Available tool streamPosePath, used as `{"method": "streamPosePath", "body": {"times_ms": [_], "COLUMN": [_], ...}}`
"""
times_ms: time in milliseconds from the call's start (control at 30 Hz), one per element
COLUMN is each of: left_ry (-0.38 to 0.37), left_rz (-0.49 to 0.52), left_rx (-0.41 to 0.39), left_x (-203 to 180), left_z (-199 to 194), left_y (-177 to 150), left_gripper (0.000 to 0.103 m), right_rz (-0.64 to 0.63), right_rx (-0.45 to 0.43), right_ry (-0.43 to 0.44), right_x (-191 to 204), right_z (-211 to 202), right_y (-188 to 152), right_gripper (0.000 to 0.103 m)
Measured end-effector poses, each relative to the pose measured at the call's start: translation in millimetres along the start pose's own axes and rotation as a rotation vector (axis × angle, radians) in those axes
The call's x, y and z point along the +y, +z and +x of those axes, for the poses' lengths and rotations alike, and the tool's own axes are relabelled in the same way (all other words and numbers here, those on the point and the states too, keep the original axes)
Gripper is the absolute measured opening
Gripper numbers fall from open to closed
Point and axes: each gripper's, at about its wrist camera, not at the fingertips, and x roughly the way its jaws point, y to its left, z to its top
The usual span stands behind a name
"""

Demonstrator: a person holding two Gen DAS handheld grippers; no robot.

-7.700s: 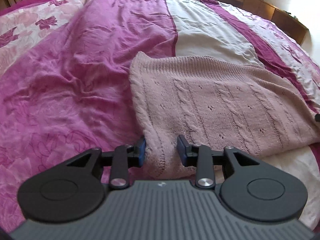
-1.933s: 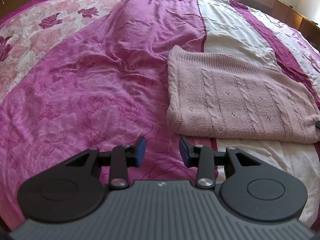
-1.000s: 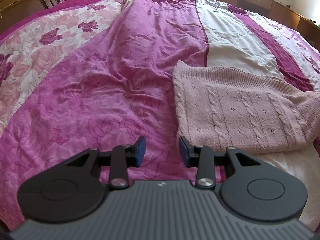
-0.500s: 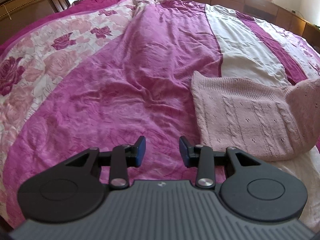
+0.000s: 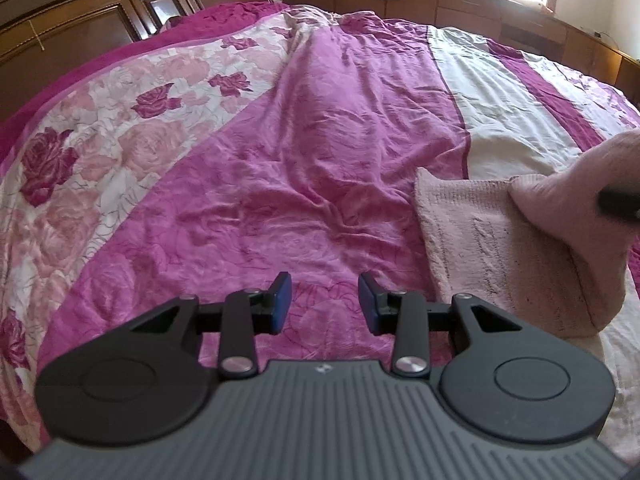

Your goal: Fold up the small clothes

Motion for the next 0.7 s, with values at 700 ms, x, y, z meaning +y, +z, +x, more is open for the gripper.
{"method": "streamPosePath", "body": {"times_ms": [700], "left_ry": [-0.087], "left_rz": [0.053], "left_rx": [-0.030], "left_x": [-17.2], "left_z": [4.0], "left_y": [5.9], "left_gripper": [0.038], "right_rz": [-0.204], "right_rx": [0.151], "right_ry": [-0.107], "right_x": [49.5], "right_z": [48.9], "right_y": [-82.5], "right_gripper": [0.049]}}
